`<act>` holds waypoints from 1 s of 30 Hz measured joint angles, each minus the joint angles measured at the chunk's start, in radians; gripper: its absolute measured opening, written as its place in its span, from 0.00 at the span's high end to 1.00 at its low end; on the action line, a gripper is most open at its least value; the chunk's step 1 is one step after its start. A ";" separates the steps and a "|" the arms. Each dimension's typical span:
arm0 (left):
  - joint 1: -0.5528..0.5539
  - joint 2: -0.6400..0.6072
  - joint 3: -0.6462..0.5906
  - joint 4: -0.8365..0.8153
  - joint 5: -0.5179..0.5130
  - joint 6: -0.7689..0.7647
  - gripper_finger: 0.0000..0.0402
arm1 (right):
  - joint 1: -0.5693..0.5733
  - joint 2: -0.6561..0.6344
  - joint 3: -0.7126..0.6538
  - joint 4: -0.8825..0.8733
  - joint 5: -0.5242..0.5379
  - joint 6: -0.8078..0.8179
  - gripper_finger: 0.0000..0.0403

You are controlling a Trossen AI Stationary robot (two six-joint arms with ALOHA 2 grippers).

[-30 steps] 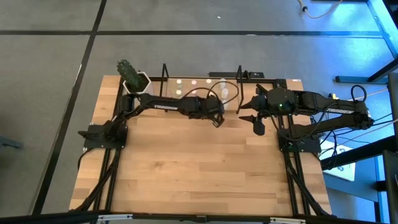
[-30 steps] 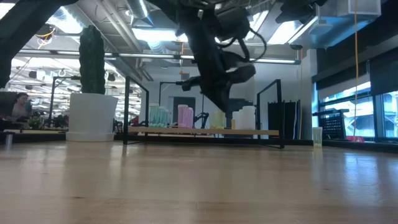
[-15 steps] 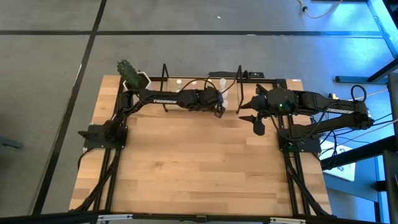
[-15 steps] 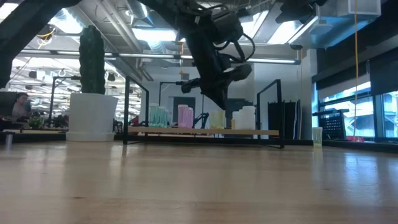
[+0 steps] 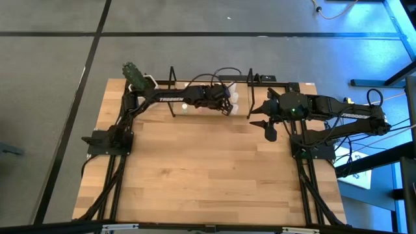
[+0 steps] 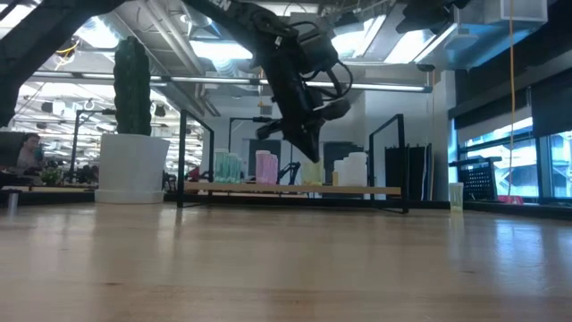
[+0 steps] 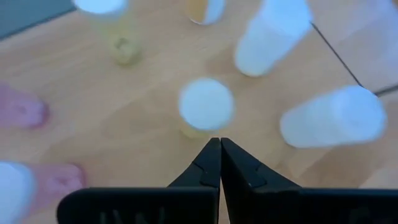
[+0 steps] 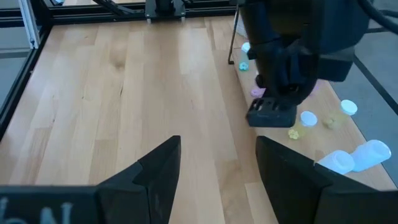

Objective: Pick and place medicine bottles onto shelf by color
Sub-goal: Put the bottom yellow pill bottle on the shelf aligned with the other yellow pill bottle

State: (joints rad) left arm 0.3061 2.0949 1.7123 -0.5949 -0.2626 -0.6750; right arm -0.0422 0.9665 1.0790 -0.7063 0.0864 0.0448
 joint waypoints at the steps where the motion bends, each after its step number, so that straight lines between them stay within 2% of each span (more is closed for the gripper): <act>1: 0.003 0.000 0.000 -0.002 -0.001 0.003 1.00 | 0.000 0.000 0.000 0.000 0.000 0.000 0.48; 25: 0.028 0.000 0.000 -0.003 -0.042 0.057 1.00 | 0.000 0.000 0.000 0.001 0.002 0.000 0.48; 30: 0.024 0.000 0.000 -0.007 -0.022 0.057 1.00 | 0.000 0.000 0.000 0.001 0.002 0.000 0.48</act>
State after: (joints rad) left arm 0.3303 2.0949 1.7123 -0.6023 -0.2844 -0.6184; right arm -0.0422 0.9665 1.0790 -0.7055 0.0887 0.0447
